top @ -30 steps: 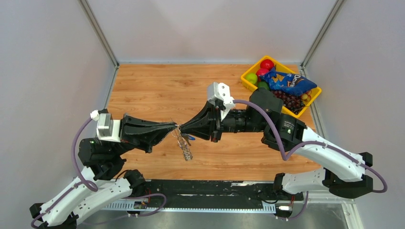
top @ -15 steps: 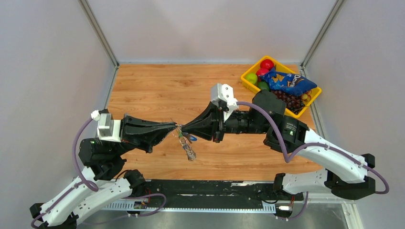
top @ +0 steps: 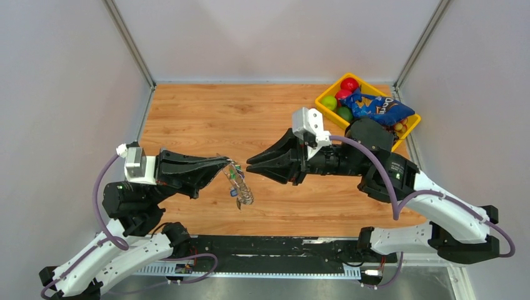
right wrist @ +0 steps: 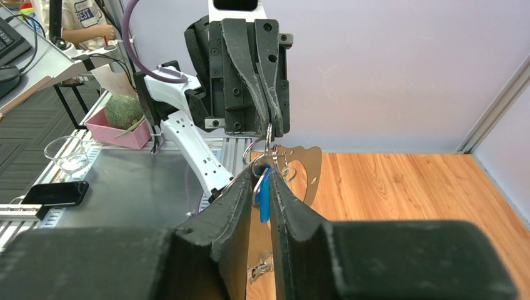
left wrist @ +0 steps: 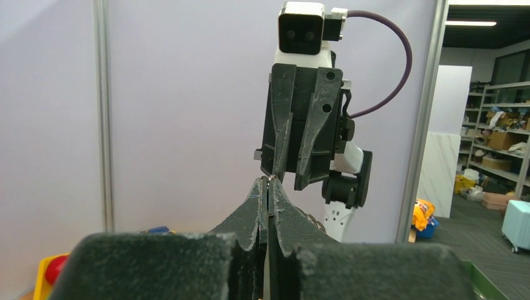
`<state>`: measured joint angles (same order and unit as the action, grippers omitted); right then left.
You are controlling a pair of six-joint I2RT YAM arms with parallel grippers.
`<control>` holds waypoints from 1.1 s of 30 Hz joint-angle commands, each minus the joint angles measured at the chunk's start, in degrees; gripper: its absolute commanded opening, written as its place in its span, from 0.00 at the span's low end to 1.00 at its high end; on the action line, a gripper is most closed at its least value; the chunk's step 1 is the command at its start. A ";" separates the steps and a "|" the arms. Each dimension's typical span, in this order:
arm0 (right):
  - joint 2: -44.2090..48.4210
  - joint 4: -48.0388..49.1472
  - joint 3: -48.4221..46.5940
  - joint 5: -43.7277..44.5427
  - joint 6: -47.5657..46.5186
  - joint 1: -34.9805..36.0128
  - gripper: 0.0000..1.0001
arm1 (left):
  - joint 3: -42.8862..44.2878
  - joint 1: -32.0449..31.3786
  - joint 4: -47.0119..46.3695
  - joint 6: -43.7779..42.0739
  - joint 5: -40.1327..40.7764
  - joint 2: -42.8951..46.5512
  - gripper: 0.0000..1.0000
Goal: Put the keys on the keyring
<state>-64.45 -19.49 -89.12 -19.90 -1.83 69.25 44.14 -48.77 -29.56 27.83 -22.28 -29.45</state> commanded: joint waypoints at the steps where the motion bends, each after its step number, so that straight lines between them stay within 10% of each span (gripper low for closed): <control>1: -2.31 1.01 -3.19 0.60 -0.04 0.27 0.20 | -0.24 0.04 -4.47 1.66 1.54 0.57 0.00; 33: -5.26 5.60 -3.57 -1.63 0.95 0.29 0.19 | -1.58 -0.03 -5.38 1.92 1.83 0.59 0.00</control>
<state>-69.78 -17.06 -90.59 -20.18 -1.56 69.25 42.78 -48.77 -32.27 29.30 -21.04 -29.19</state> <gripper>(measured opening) 0.188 0.007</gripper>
